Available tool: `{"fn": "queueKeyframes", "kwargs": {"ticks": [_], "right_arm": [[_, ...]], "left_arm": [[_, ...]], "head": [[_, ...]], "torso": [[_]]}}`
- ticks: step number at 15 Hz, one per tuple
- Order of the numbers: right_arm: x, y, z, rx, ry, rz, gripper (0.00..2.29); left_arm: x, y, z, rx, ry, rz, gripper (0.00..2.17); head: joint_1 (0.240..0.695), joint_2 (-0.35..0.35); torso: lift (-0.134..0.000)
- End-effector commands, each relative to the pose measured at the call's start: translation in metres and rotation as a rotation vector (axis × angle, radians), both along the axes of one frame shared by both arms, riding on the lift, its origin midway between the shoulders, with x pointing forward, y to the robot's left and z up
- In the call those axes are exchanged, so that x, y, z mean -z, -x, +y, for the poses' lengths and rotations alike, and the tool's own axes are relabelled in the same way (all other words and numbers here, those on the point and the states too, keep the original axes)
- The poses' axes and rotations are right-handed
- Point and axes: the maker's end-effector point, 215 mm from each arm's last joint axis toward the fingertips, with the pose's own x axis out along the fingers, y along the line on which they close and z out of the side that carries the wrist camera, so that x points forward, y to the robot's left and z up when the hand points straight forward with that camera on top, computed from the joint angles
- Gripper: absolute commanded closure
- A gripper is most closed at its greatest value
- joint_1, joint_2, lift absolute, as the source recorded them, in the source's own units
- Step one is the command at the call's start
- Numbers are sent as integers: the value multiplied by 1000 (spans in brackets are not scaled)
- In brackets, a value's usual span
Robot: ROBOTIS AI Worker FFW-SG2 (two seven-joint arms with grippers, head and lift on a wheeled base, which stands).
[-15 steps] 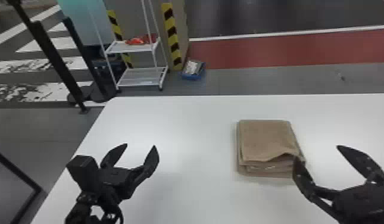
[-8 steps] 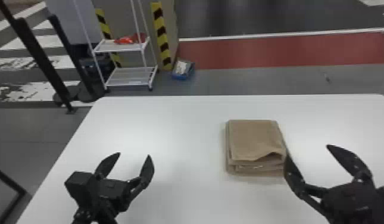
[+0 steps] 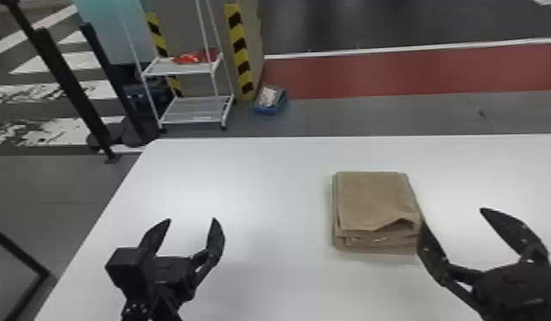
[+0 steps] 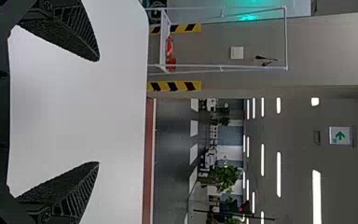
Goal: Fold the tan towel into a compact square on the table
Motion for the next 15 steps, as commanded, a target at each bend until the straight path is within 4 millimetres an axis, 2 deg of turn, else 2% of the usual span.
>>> {"fn": "queueKeyframes", "kwargs": {"ticks": [1, 15], "right_arm": [[0, 0, 0, 0, -3, 1, 70], [2, 0, 1, -2, -11, 7, 73]], "left_arm": [[1, 1, -3, 12, 4, 4, 93], [4, 1, -5, 24, 8, 19, 93]], "head": [[695, 178], [695, 170]], "torso": [[-125], [-125]]}}
